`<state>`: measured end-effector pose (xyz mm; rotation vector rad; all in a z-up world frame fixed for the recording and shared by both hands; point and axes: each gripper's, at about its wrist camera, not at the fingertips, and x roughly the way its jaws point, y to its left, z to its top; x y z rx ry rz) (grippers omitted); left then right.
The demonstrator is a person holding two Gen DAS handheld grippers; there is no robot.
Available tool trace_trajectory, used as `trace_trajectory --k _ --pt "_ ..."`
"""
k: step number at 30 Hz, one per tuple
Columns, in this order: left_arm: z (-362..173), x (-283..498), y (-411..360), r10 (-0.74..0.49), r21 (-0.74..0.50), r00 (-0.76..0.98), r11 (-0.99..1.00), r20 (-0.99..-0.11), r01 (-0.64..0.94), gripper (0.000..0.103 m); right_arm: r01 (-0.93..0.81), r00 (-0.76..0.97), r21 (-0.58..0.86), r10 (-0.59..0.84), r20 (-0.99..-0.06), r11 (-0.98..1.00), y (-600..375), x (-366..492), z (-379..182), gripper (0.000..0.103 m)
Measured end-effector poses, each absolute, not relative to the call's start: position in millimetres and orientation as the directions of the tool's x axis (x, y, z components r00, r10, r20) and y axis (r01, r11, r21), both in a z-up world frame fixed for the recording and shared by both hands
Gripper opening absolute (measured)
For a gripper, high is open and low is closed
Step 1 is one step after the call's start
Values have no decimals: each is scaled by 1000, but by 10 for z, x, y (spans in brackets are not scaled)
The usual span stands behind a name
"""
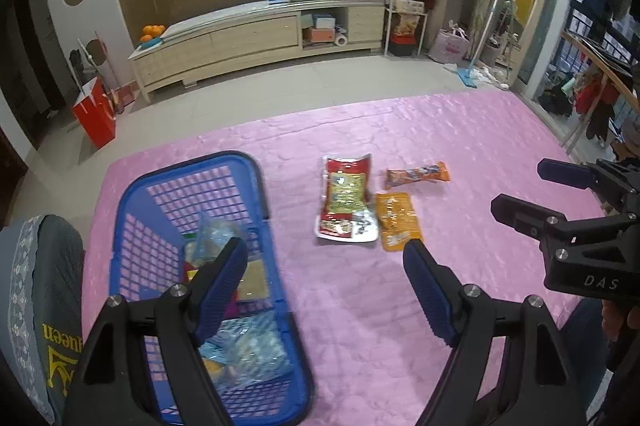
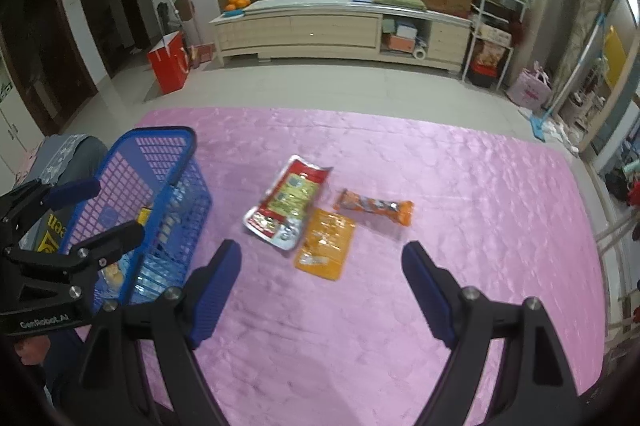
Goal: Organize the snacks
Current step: 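Move both tools back toward the remaining snack packets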
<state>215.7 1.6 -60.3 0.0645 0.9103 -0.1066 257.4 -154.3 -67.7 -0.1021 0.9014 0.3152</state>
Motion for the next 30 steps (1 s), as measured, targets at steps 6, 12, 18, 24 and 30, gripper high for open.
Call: trace_trajectory --k 6,12,18,24,30 --pt "-689 2214 -273 -74 23 594 988 -801 154 78 -278 573 65 220 -790 958 -1820 2585 -777 86" --pt "-849 2337 -571 -80 32 568 982 -819 184 78 -250 561 82 213 -800 965 -2099 2625 -923 86" --pt "-1102 2447 -845 -79 30 534 981 -842 192 78 -219 540 97 204 -816 971 -2347 2738 -1138 86" --pt "-1363 2608 -957 -48 46 512 985 -857 169 78 -212 498 115 208 -842 971 -2455 2896 -1425 86" --pt "-1495 2848 -849 -31 41 497 990 -867 135 79 -208 460 139 222 -860 968 -2462 3118 -1649 86"
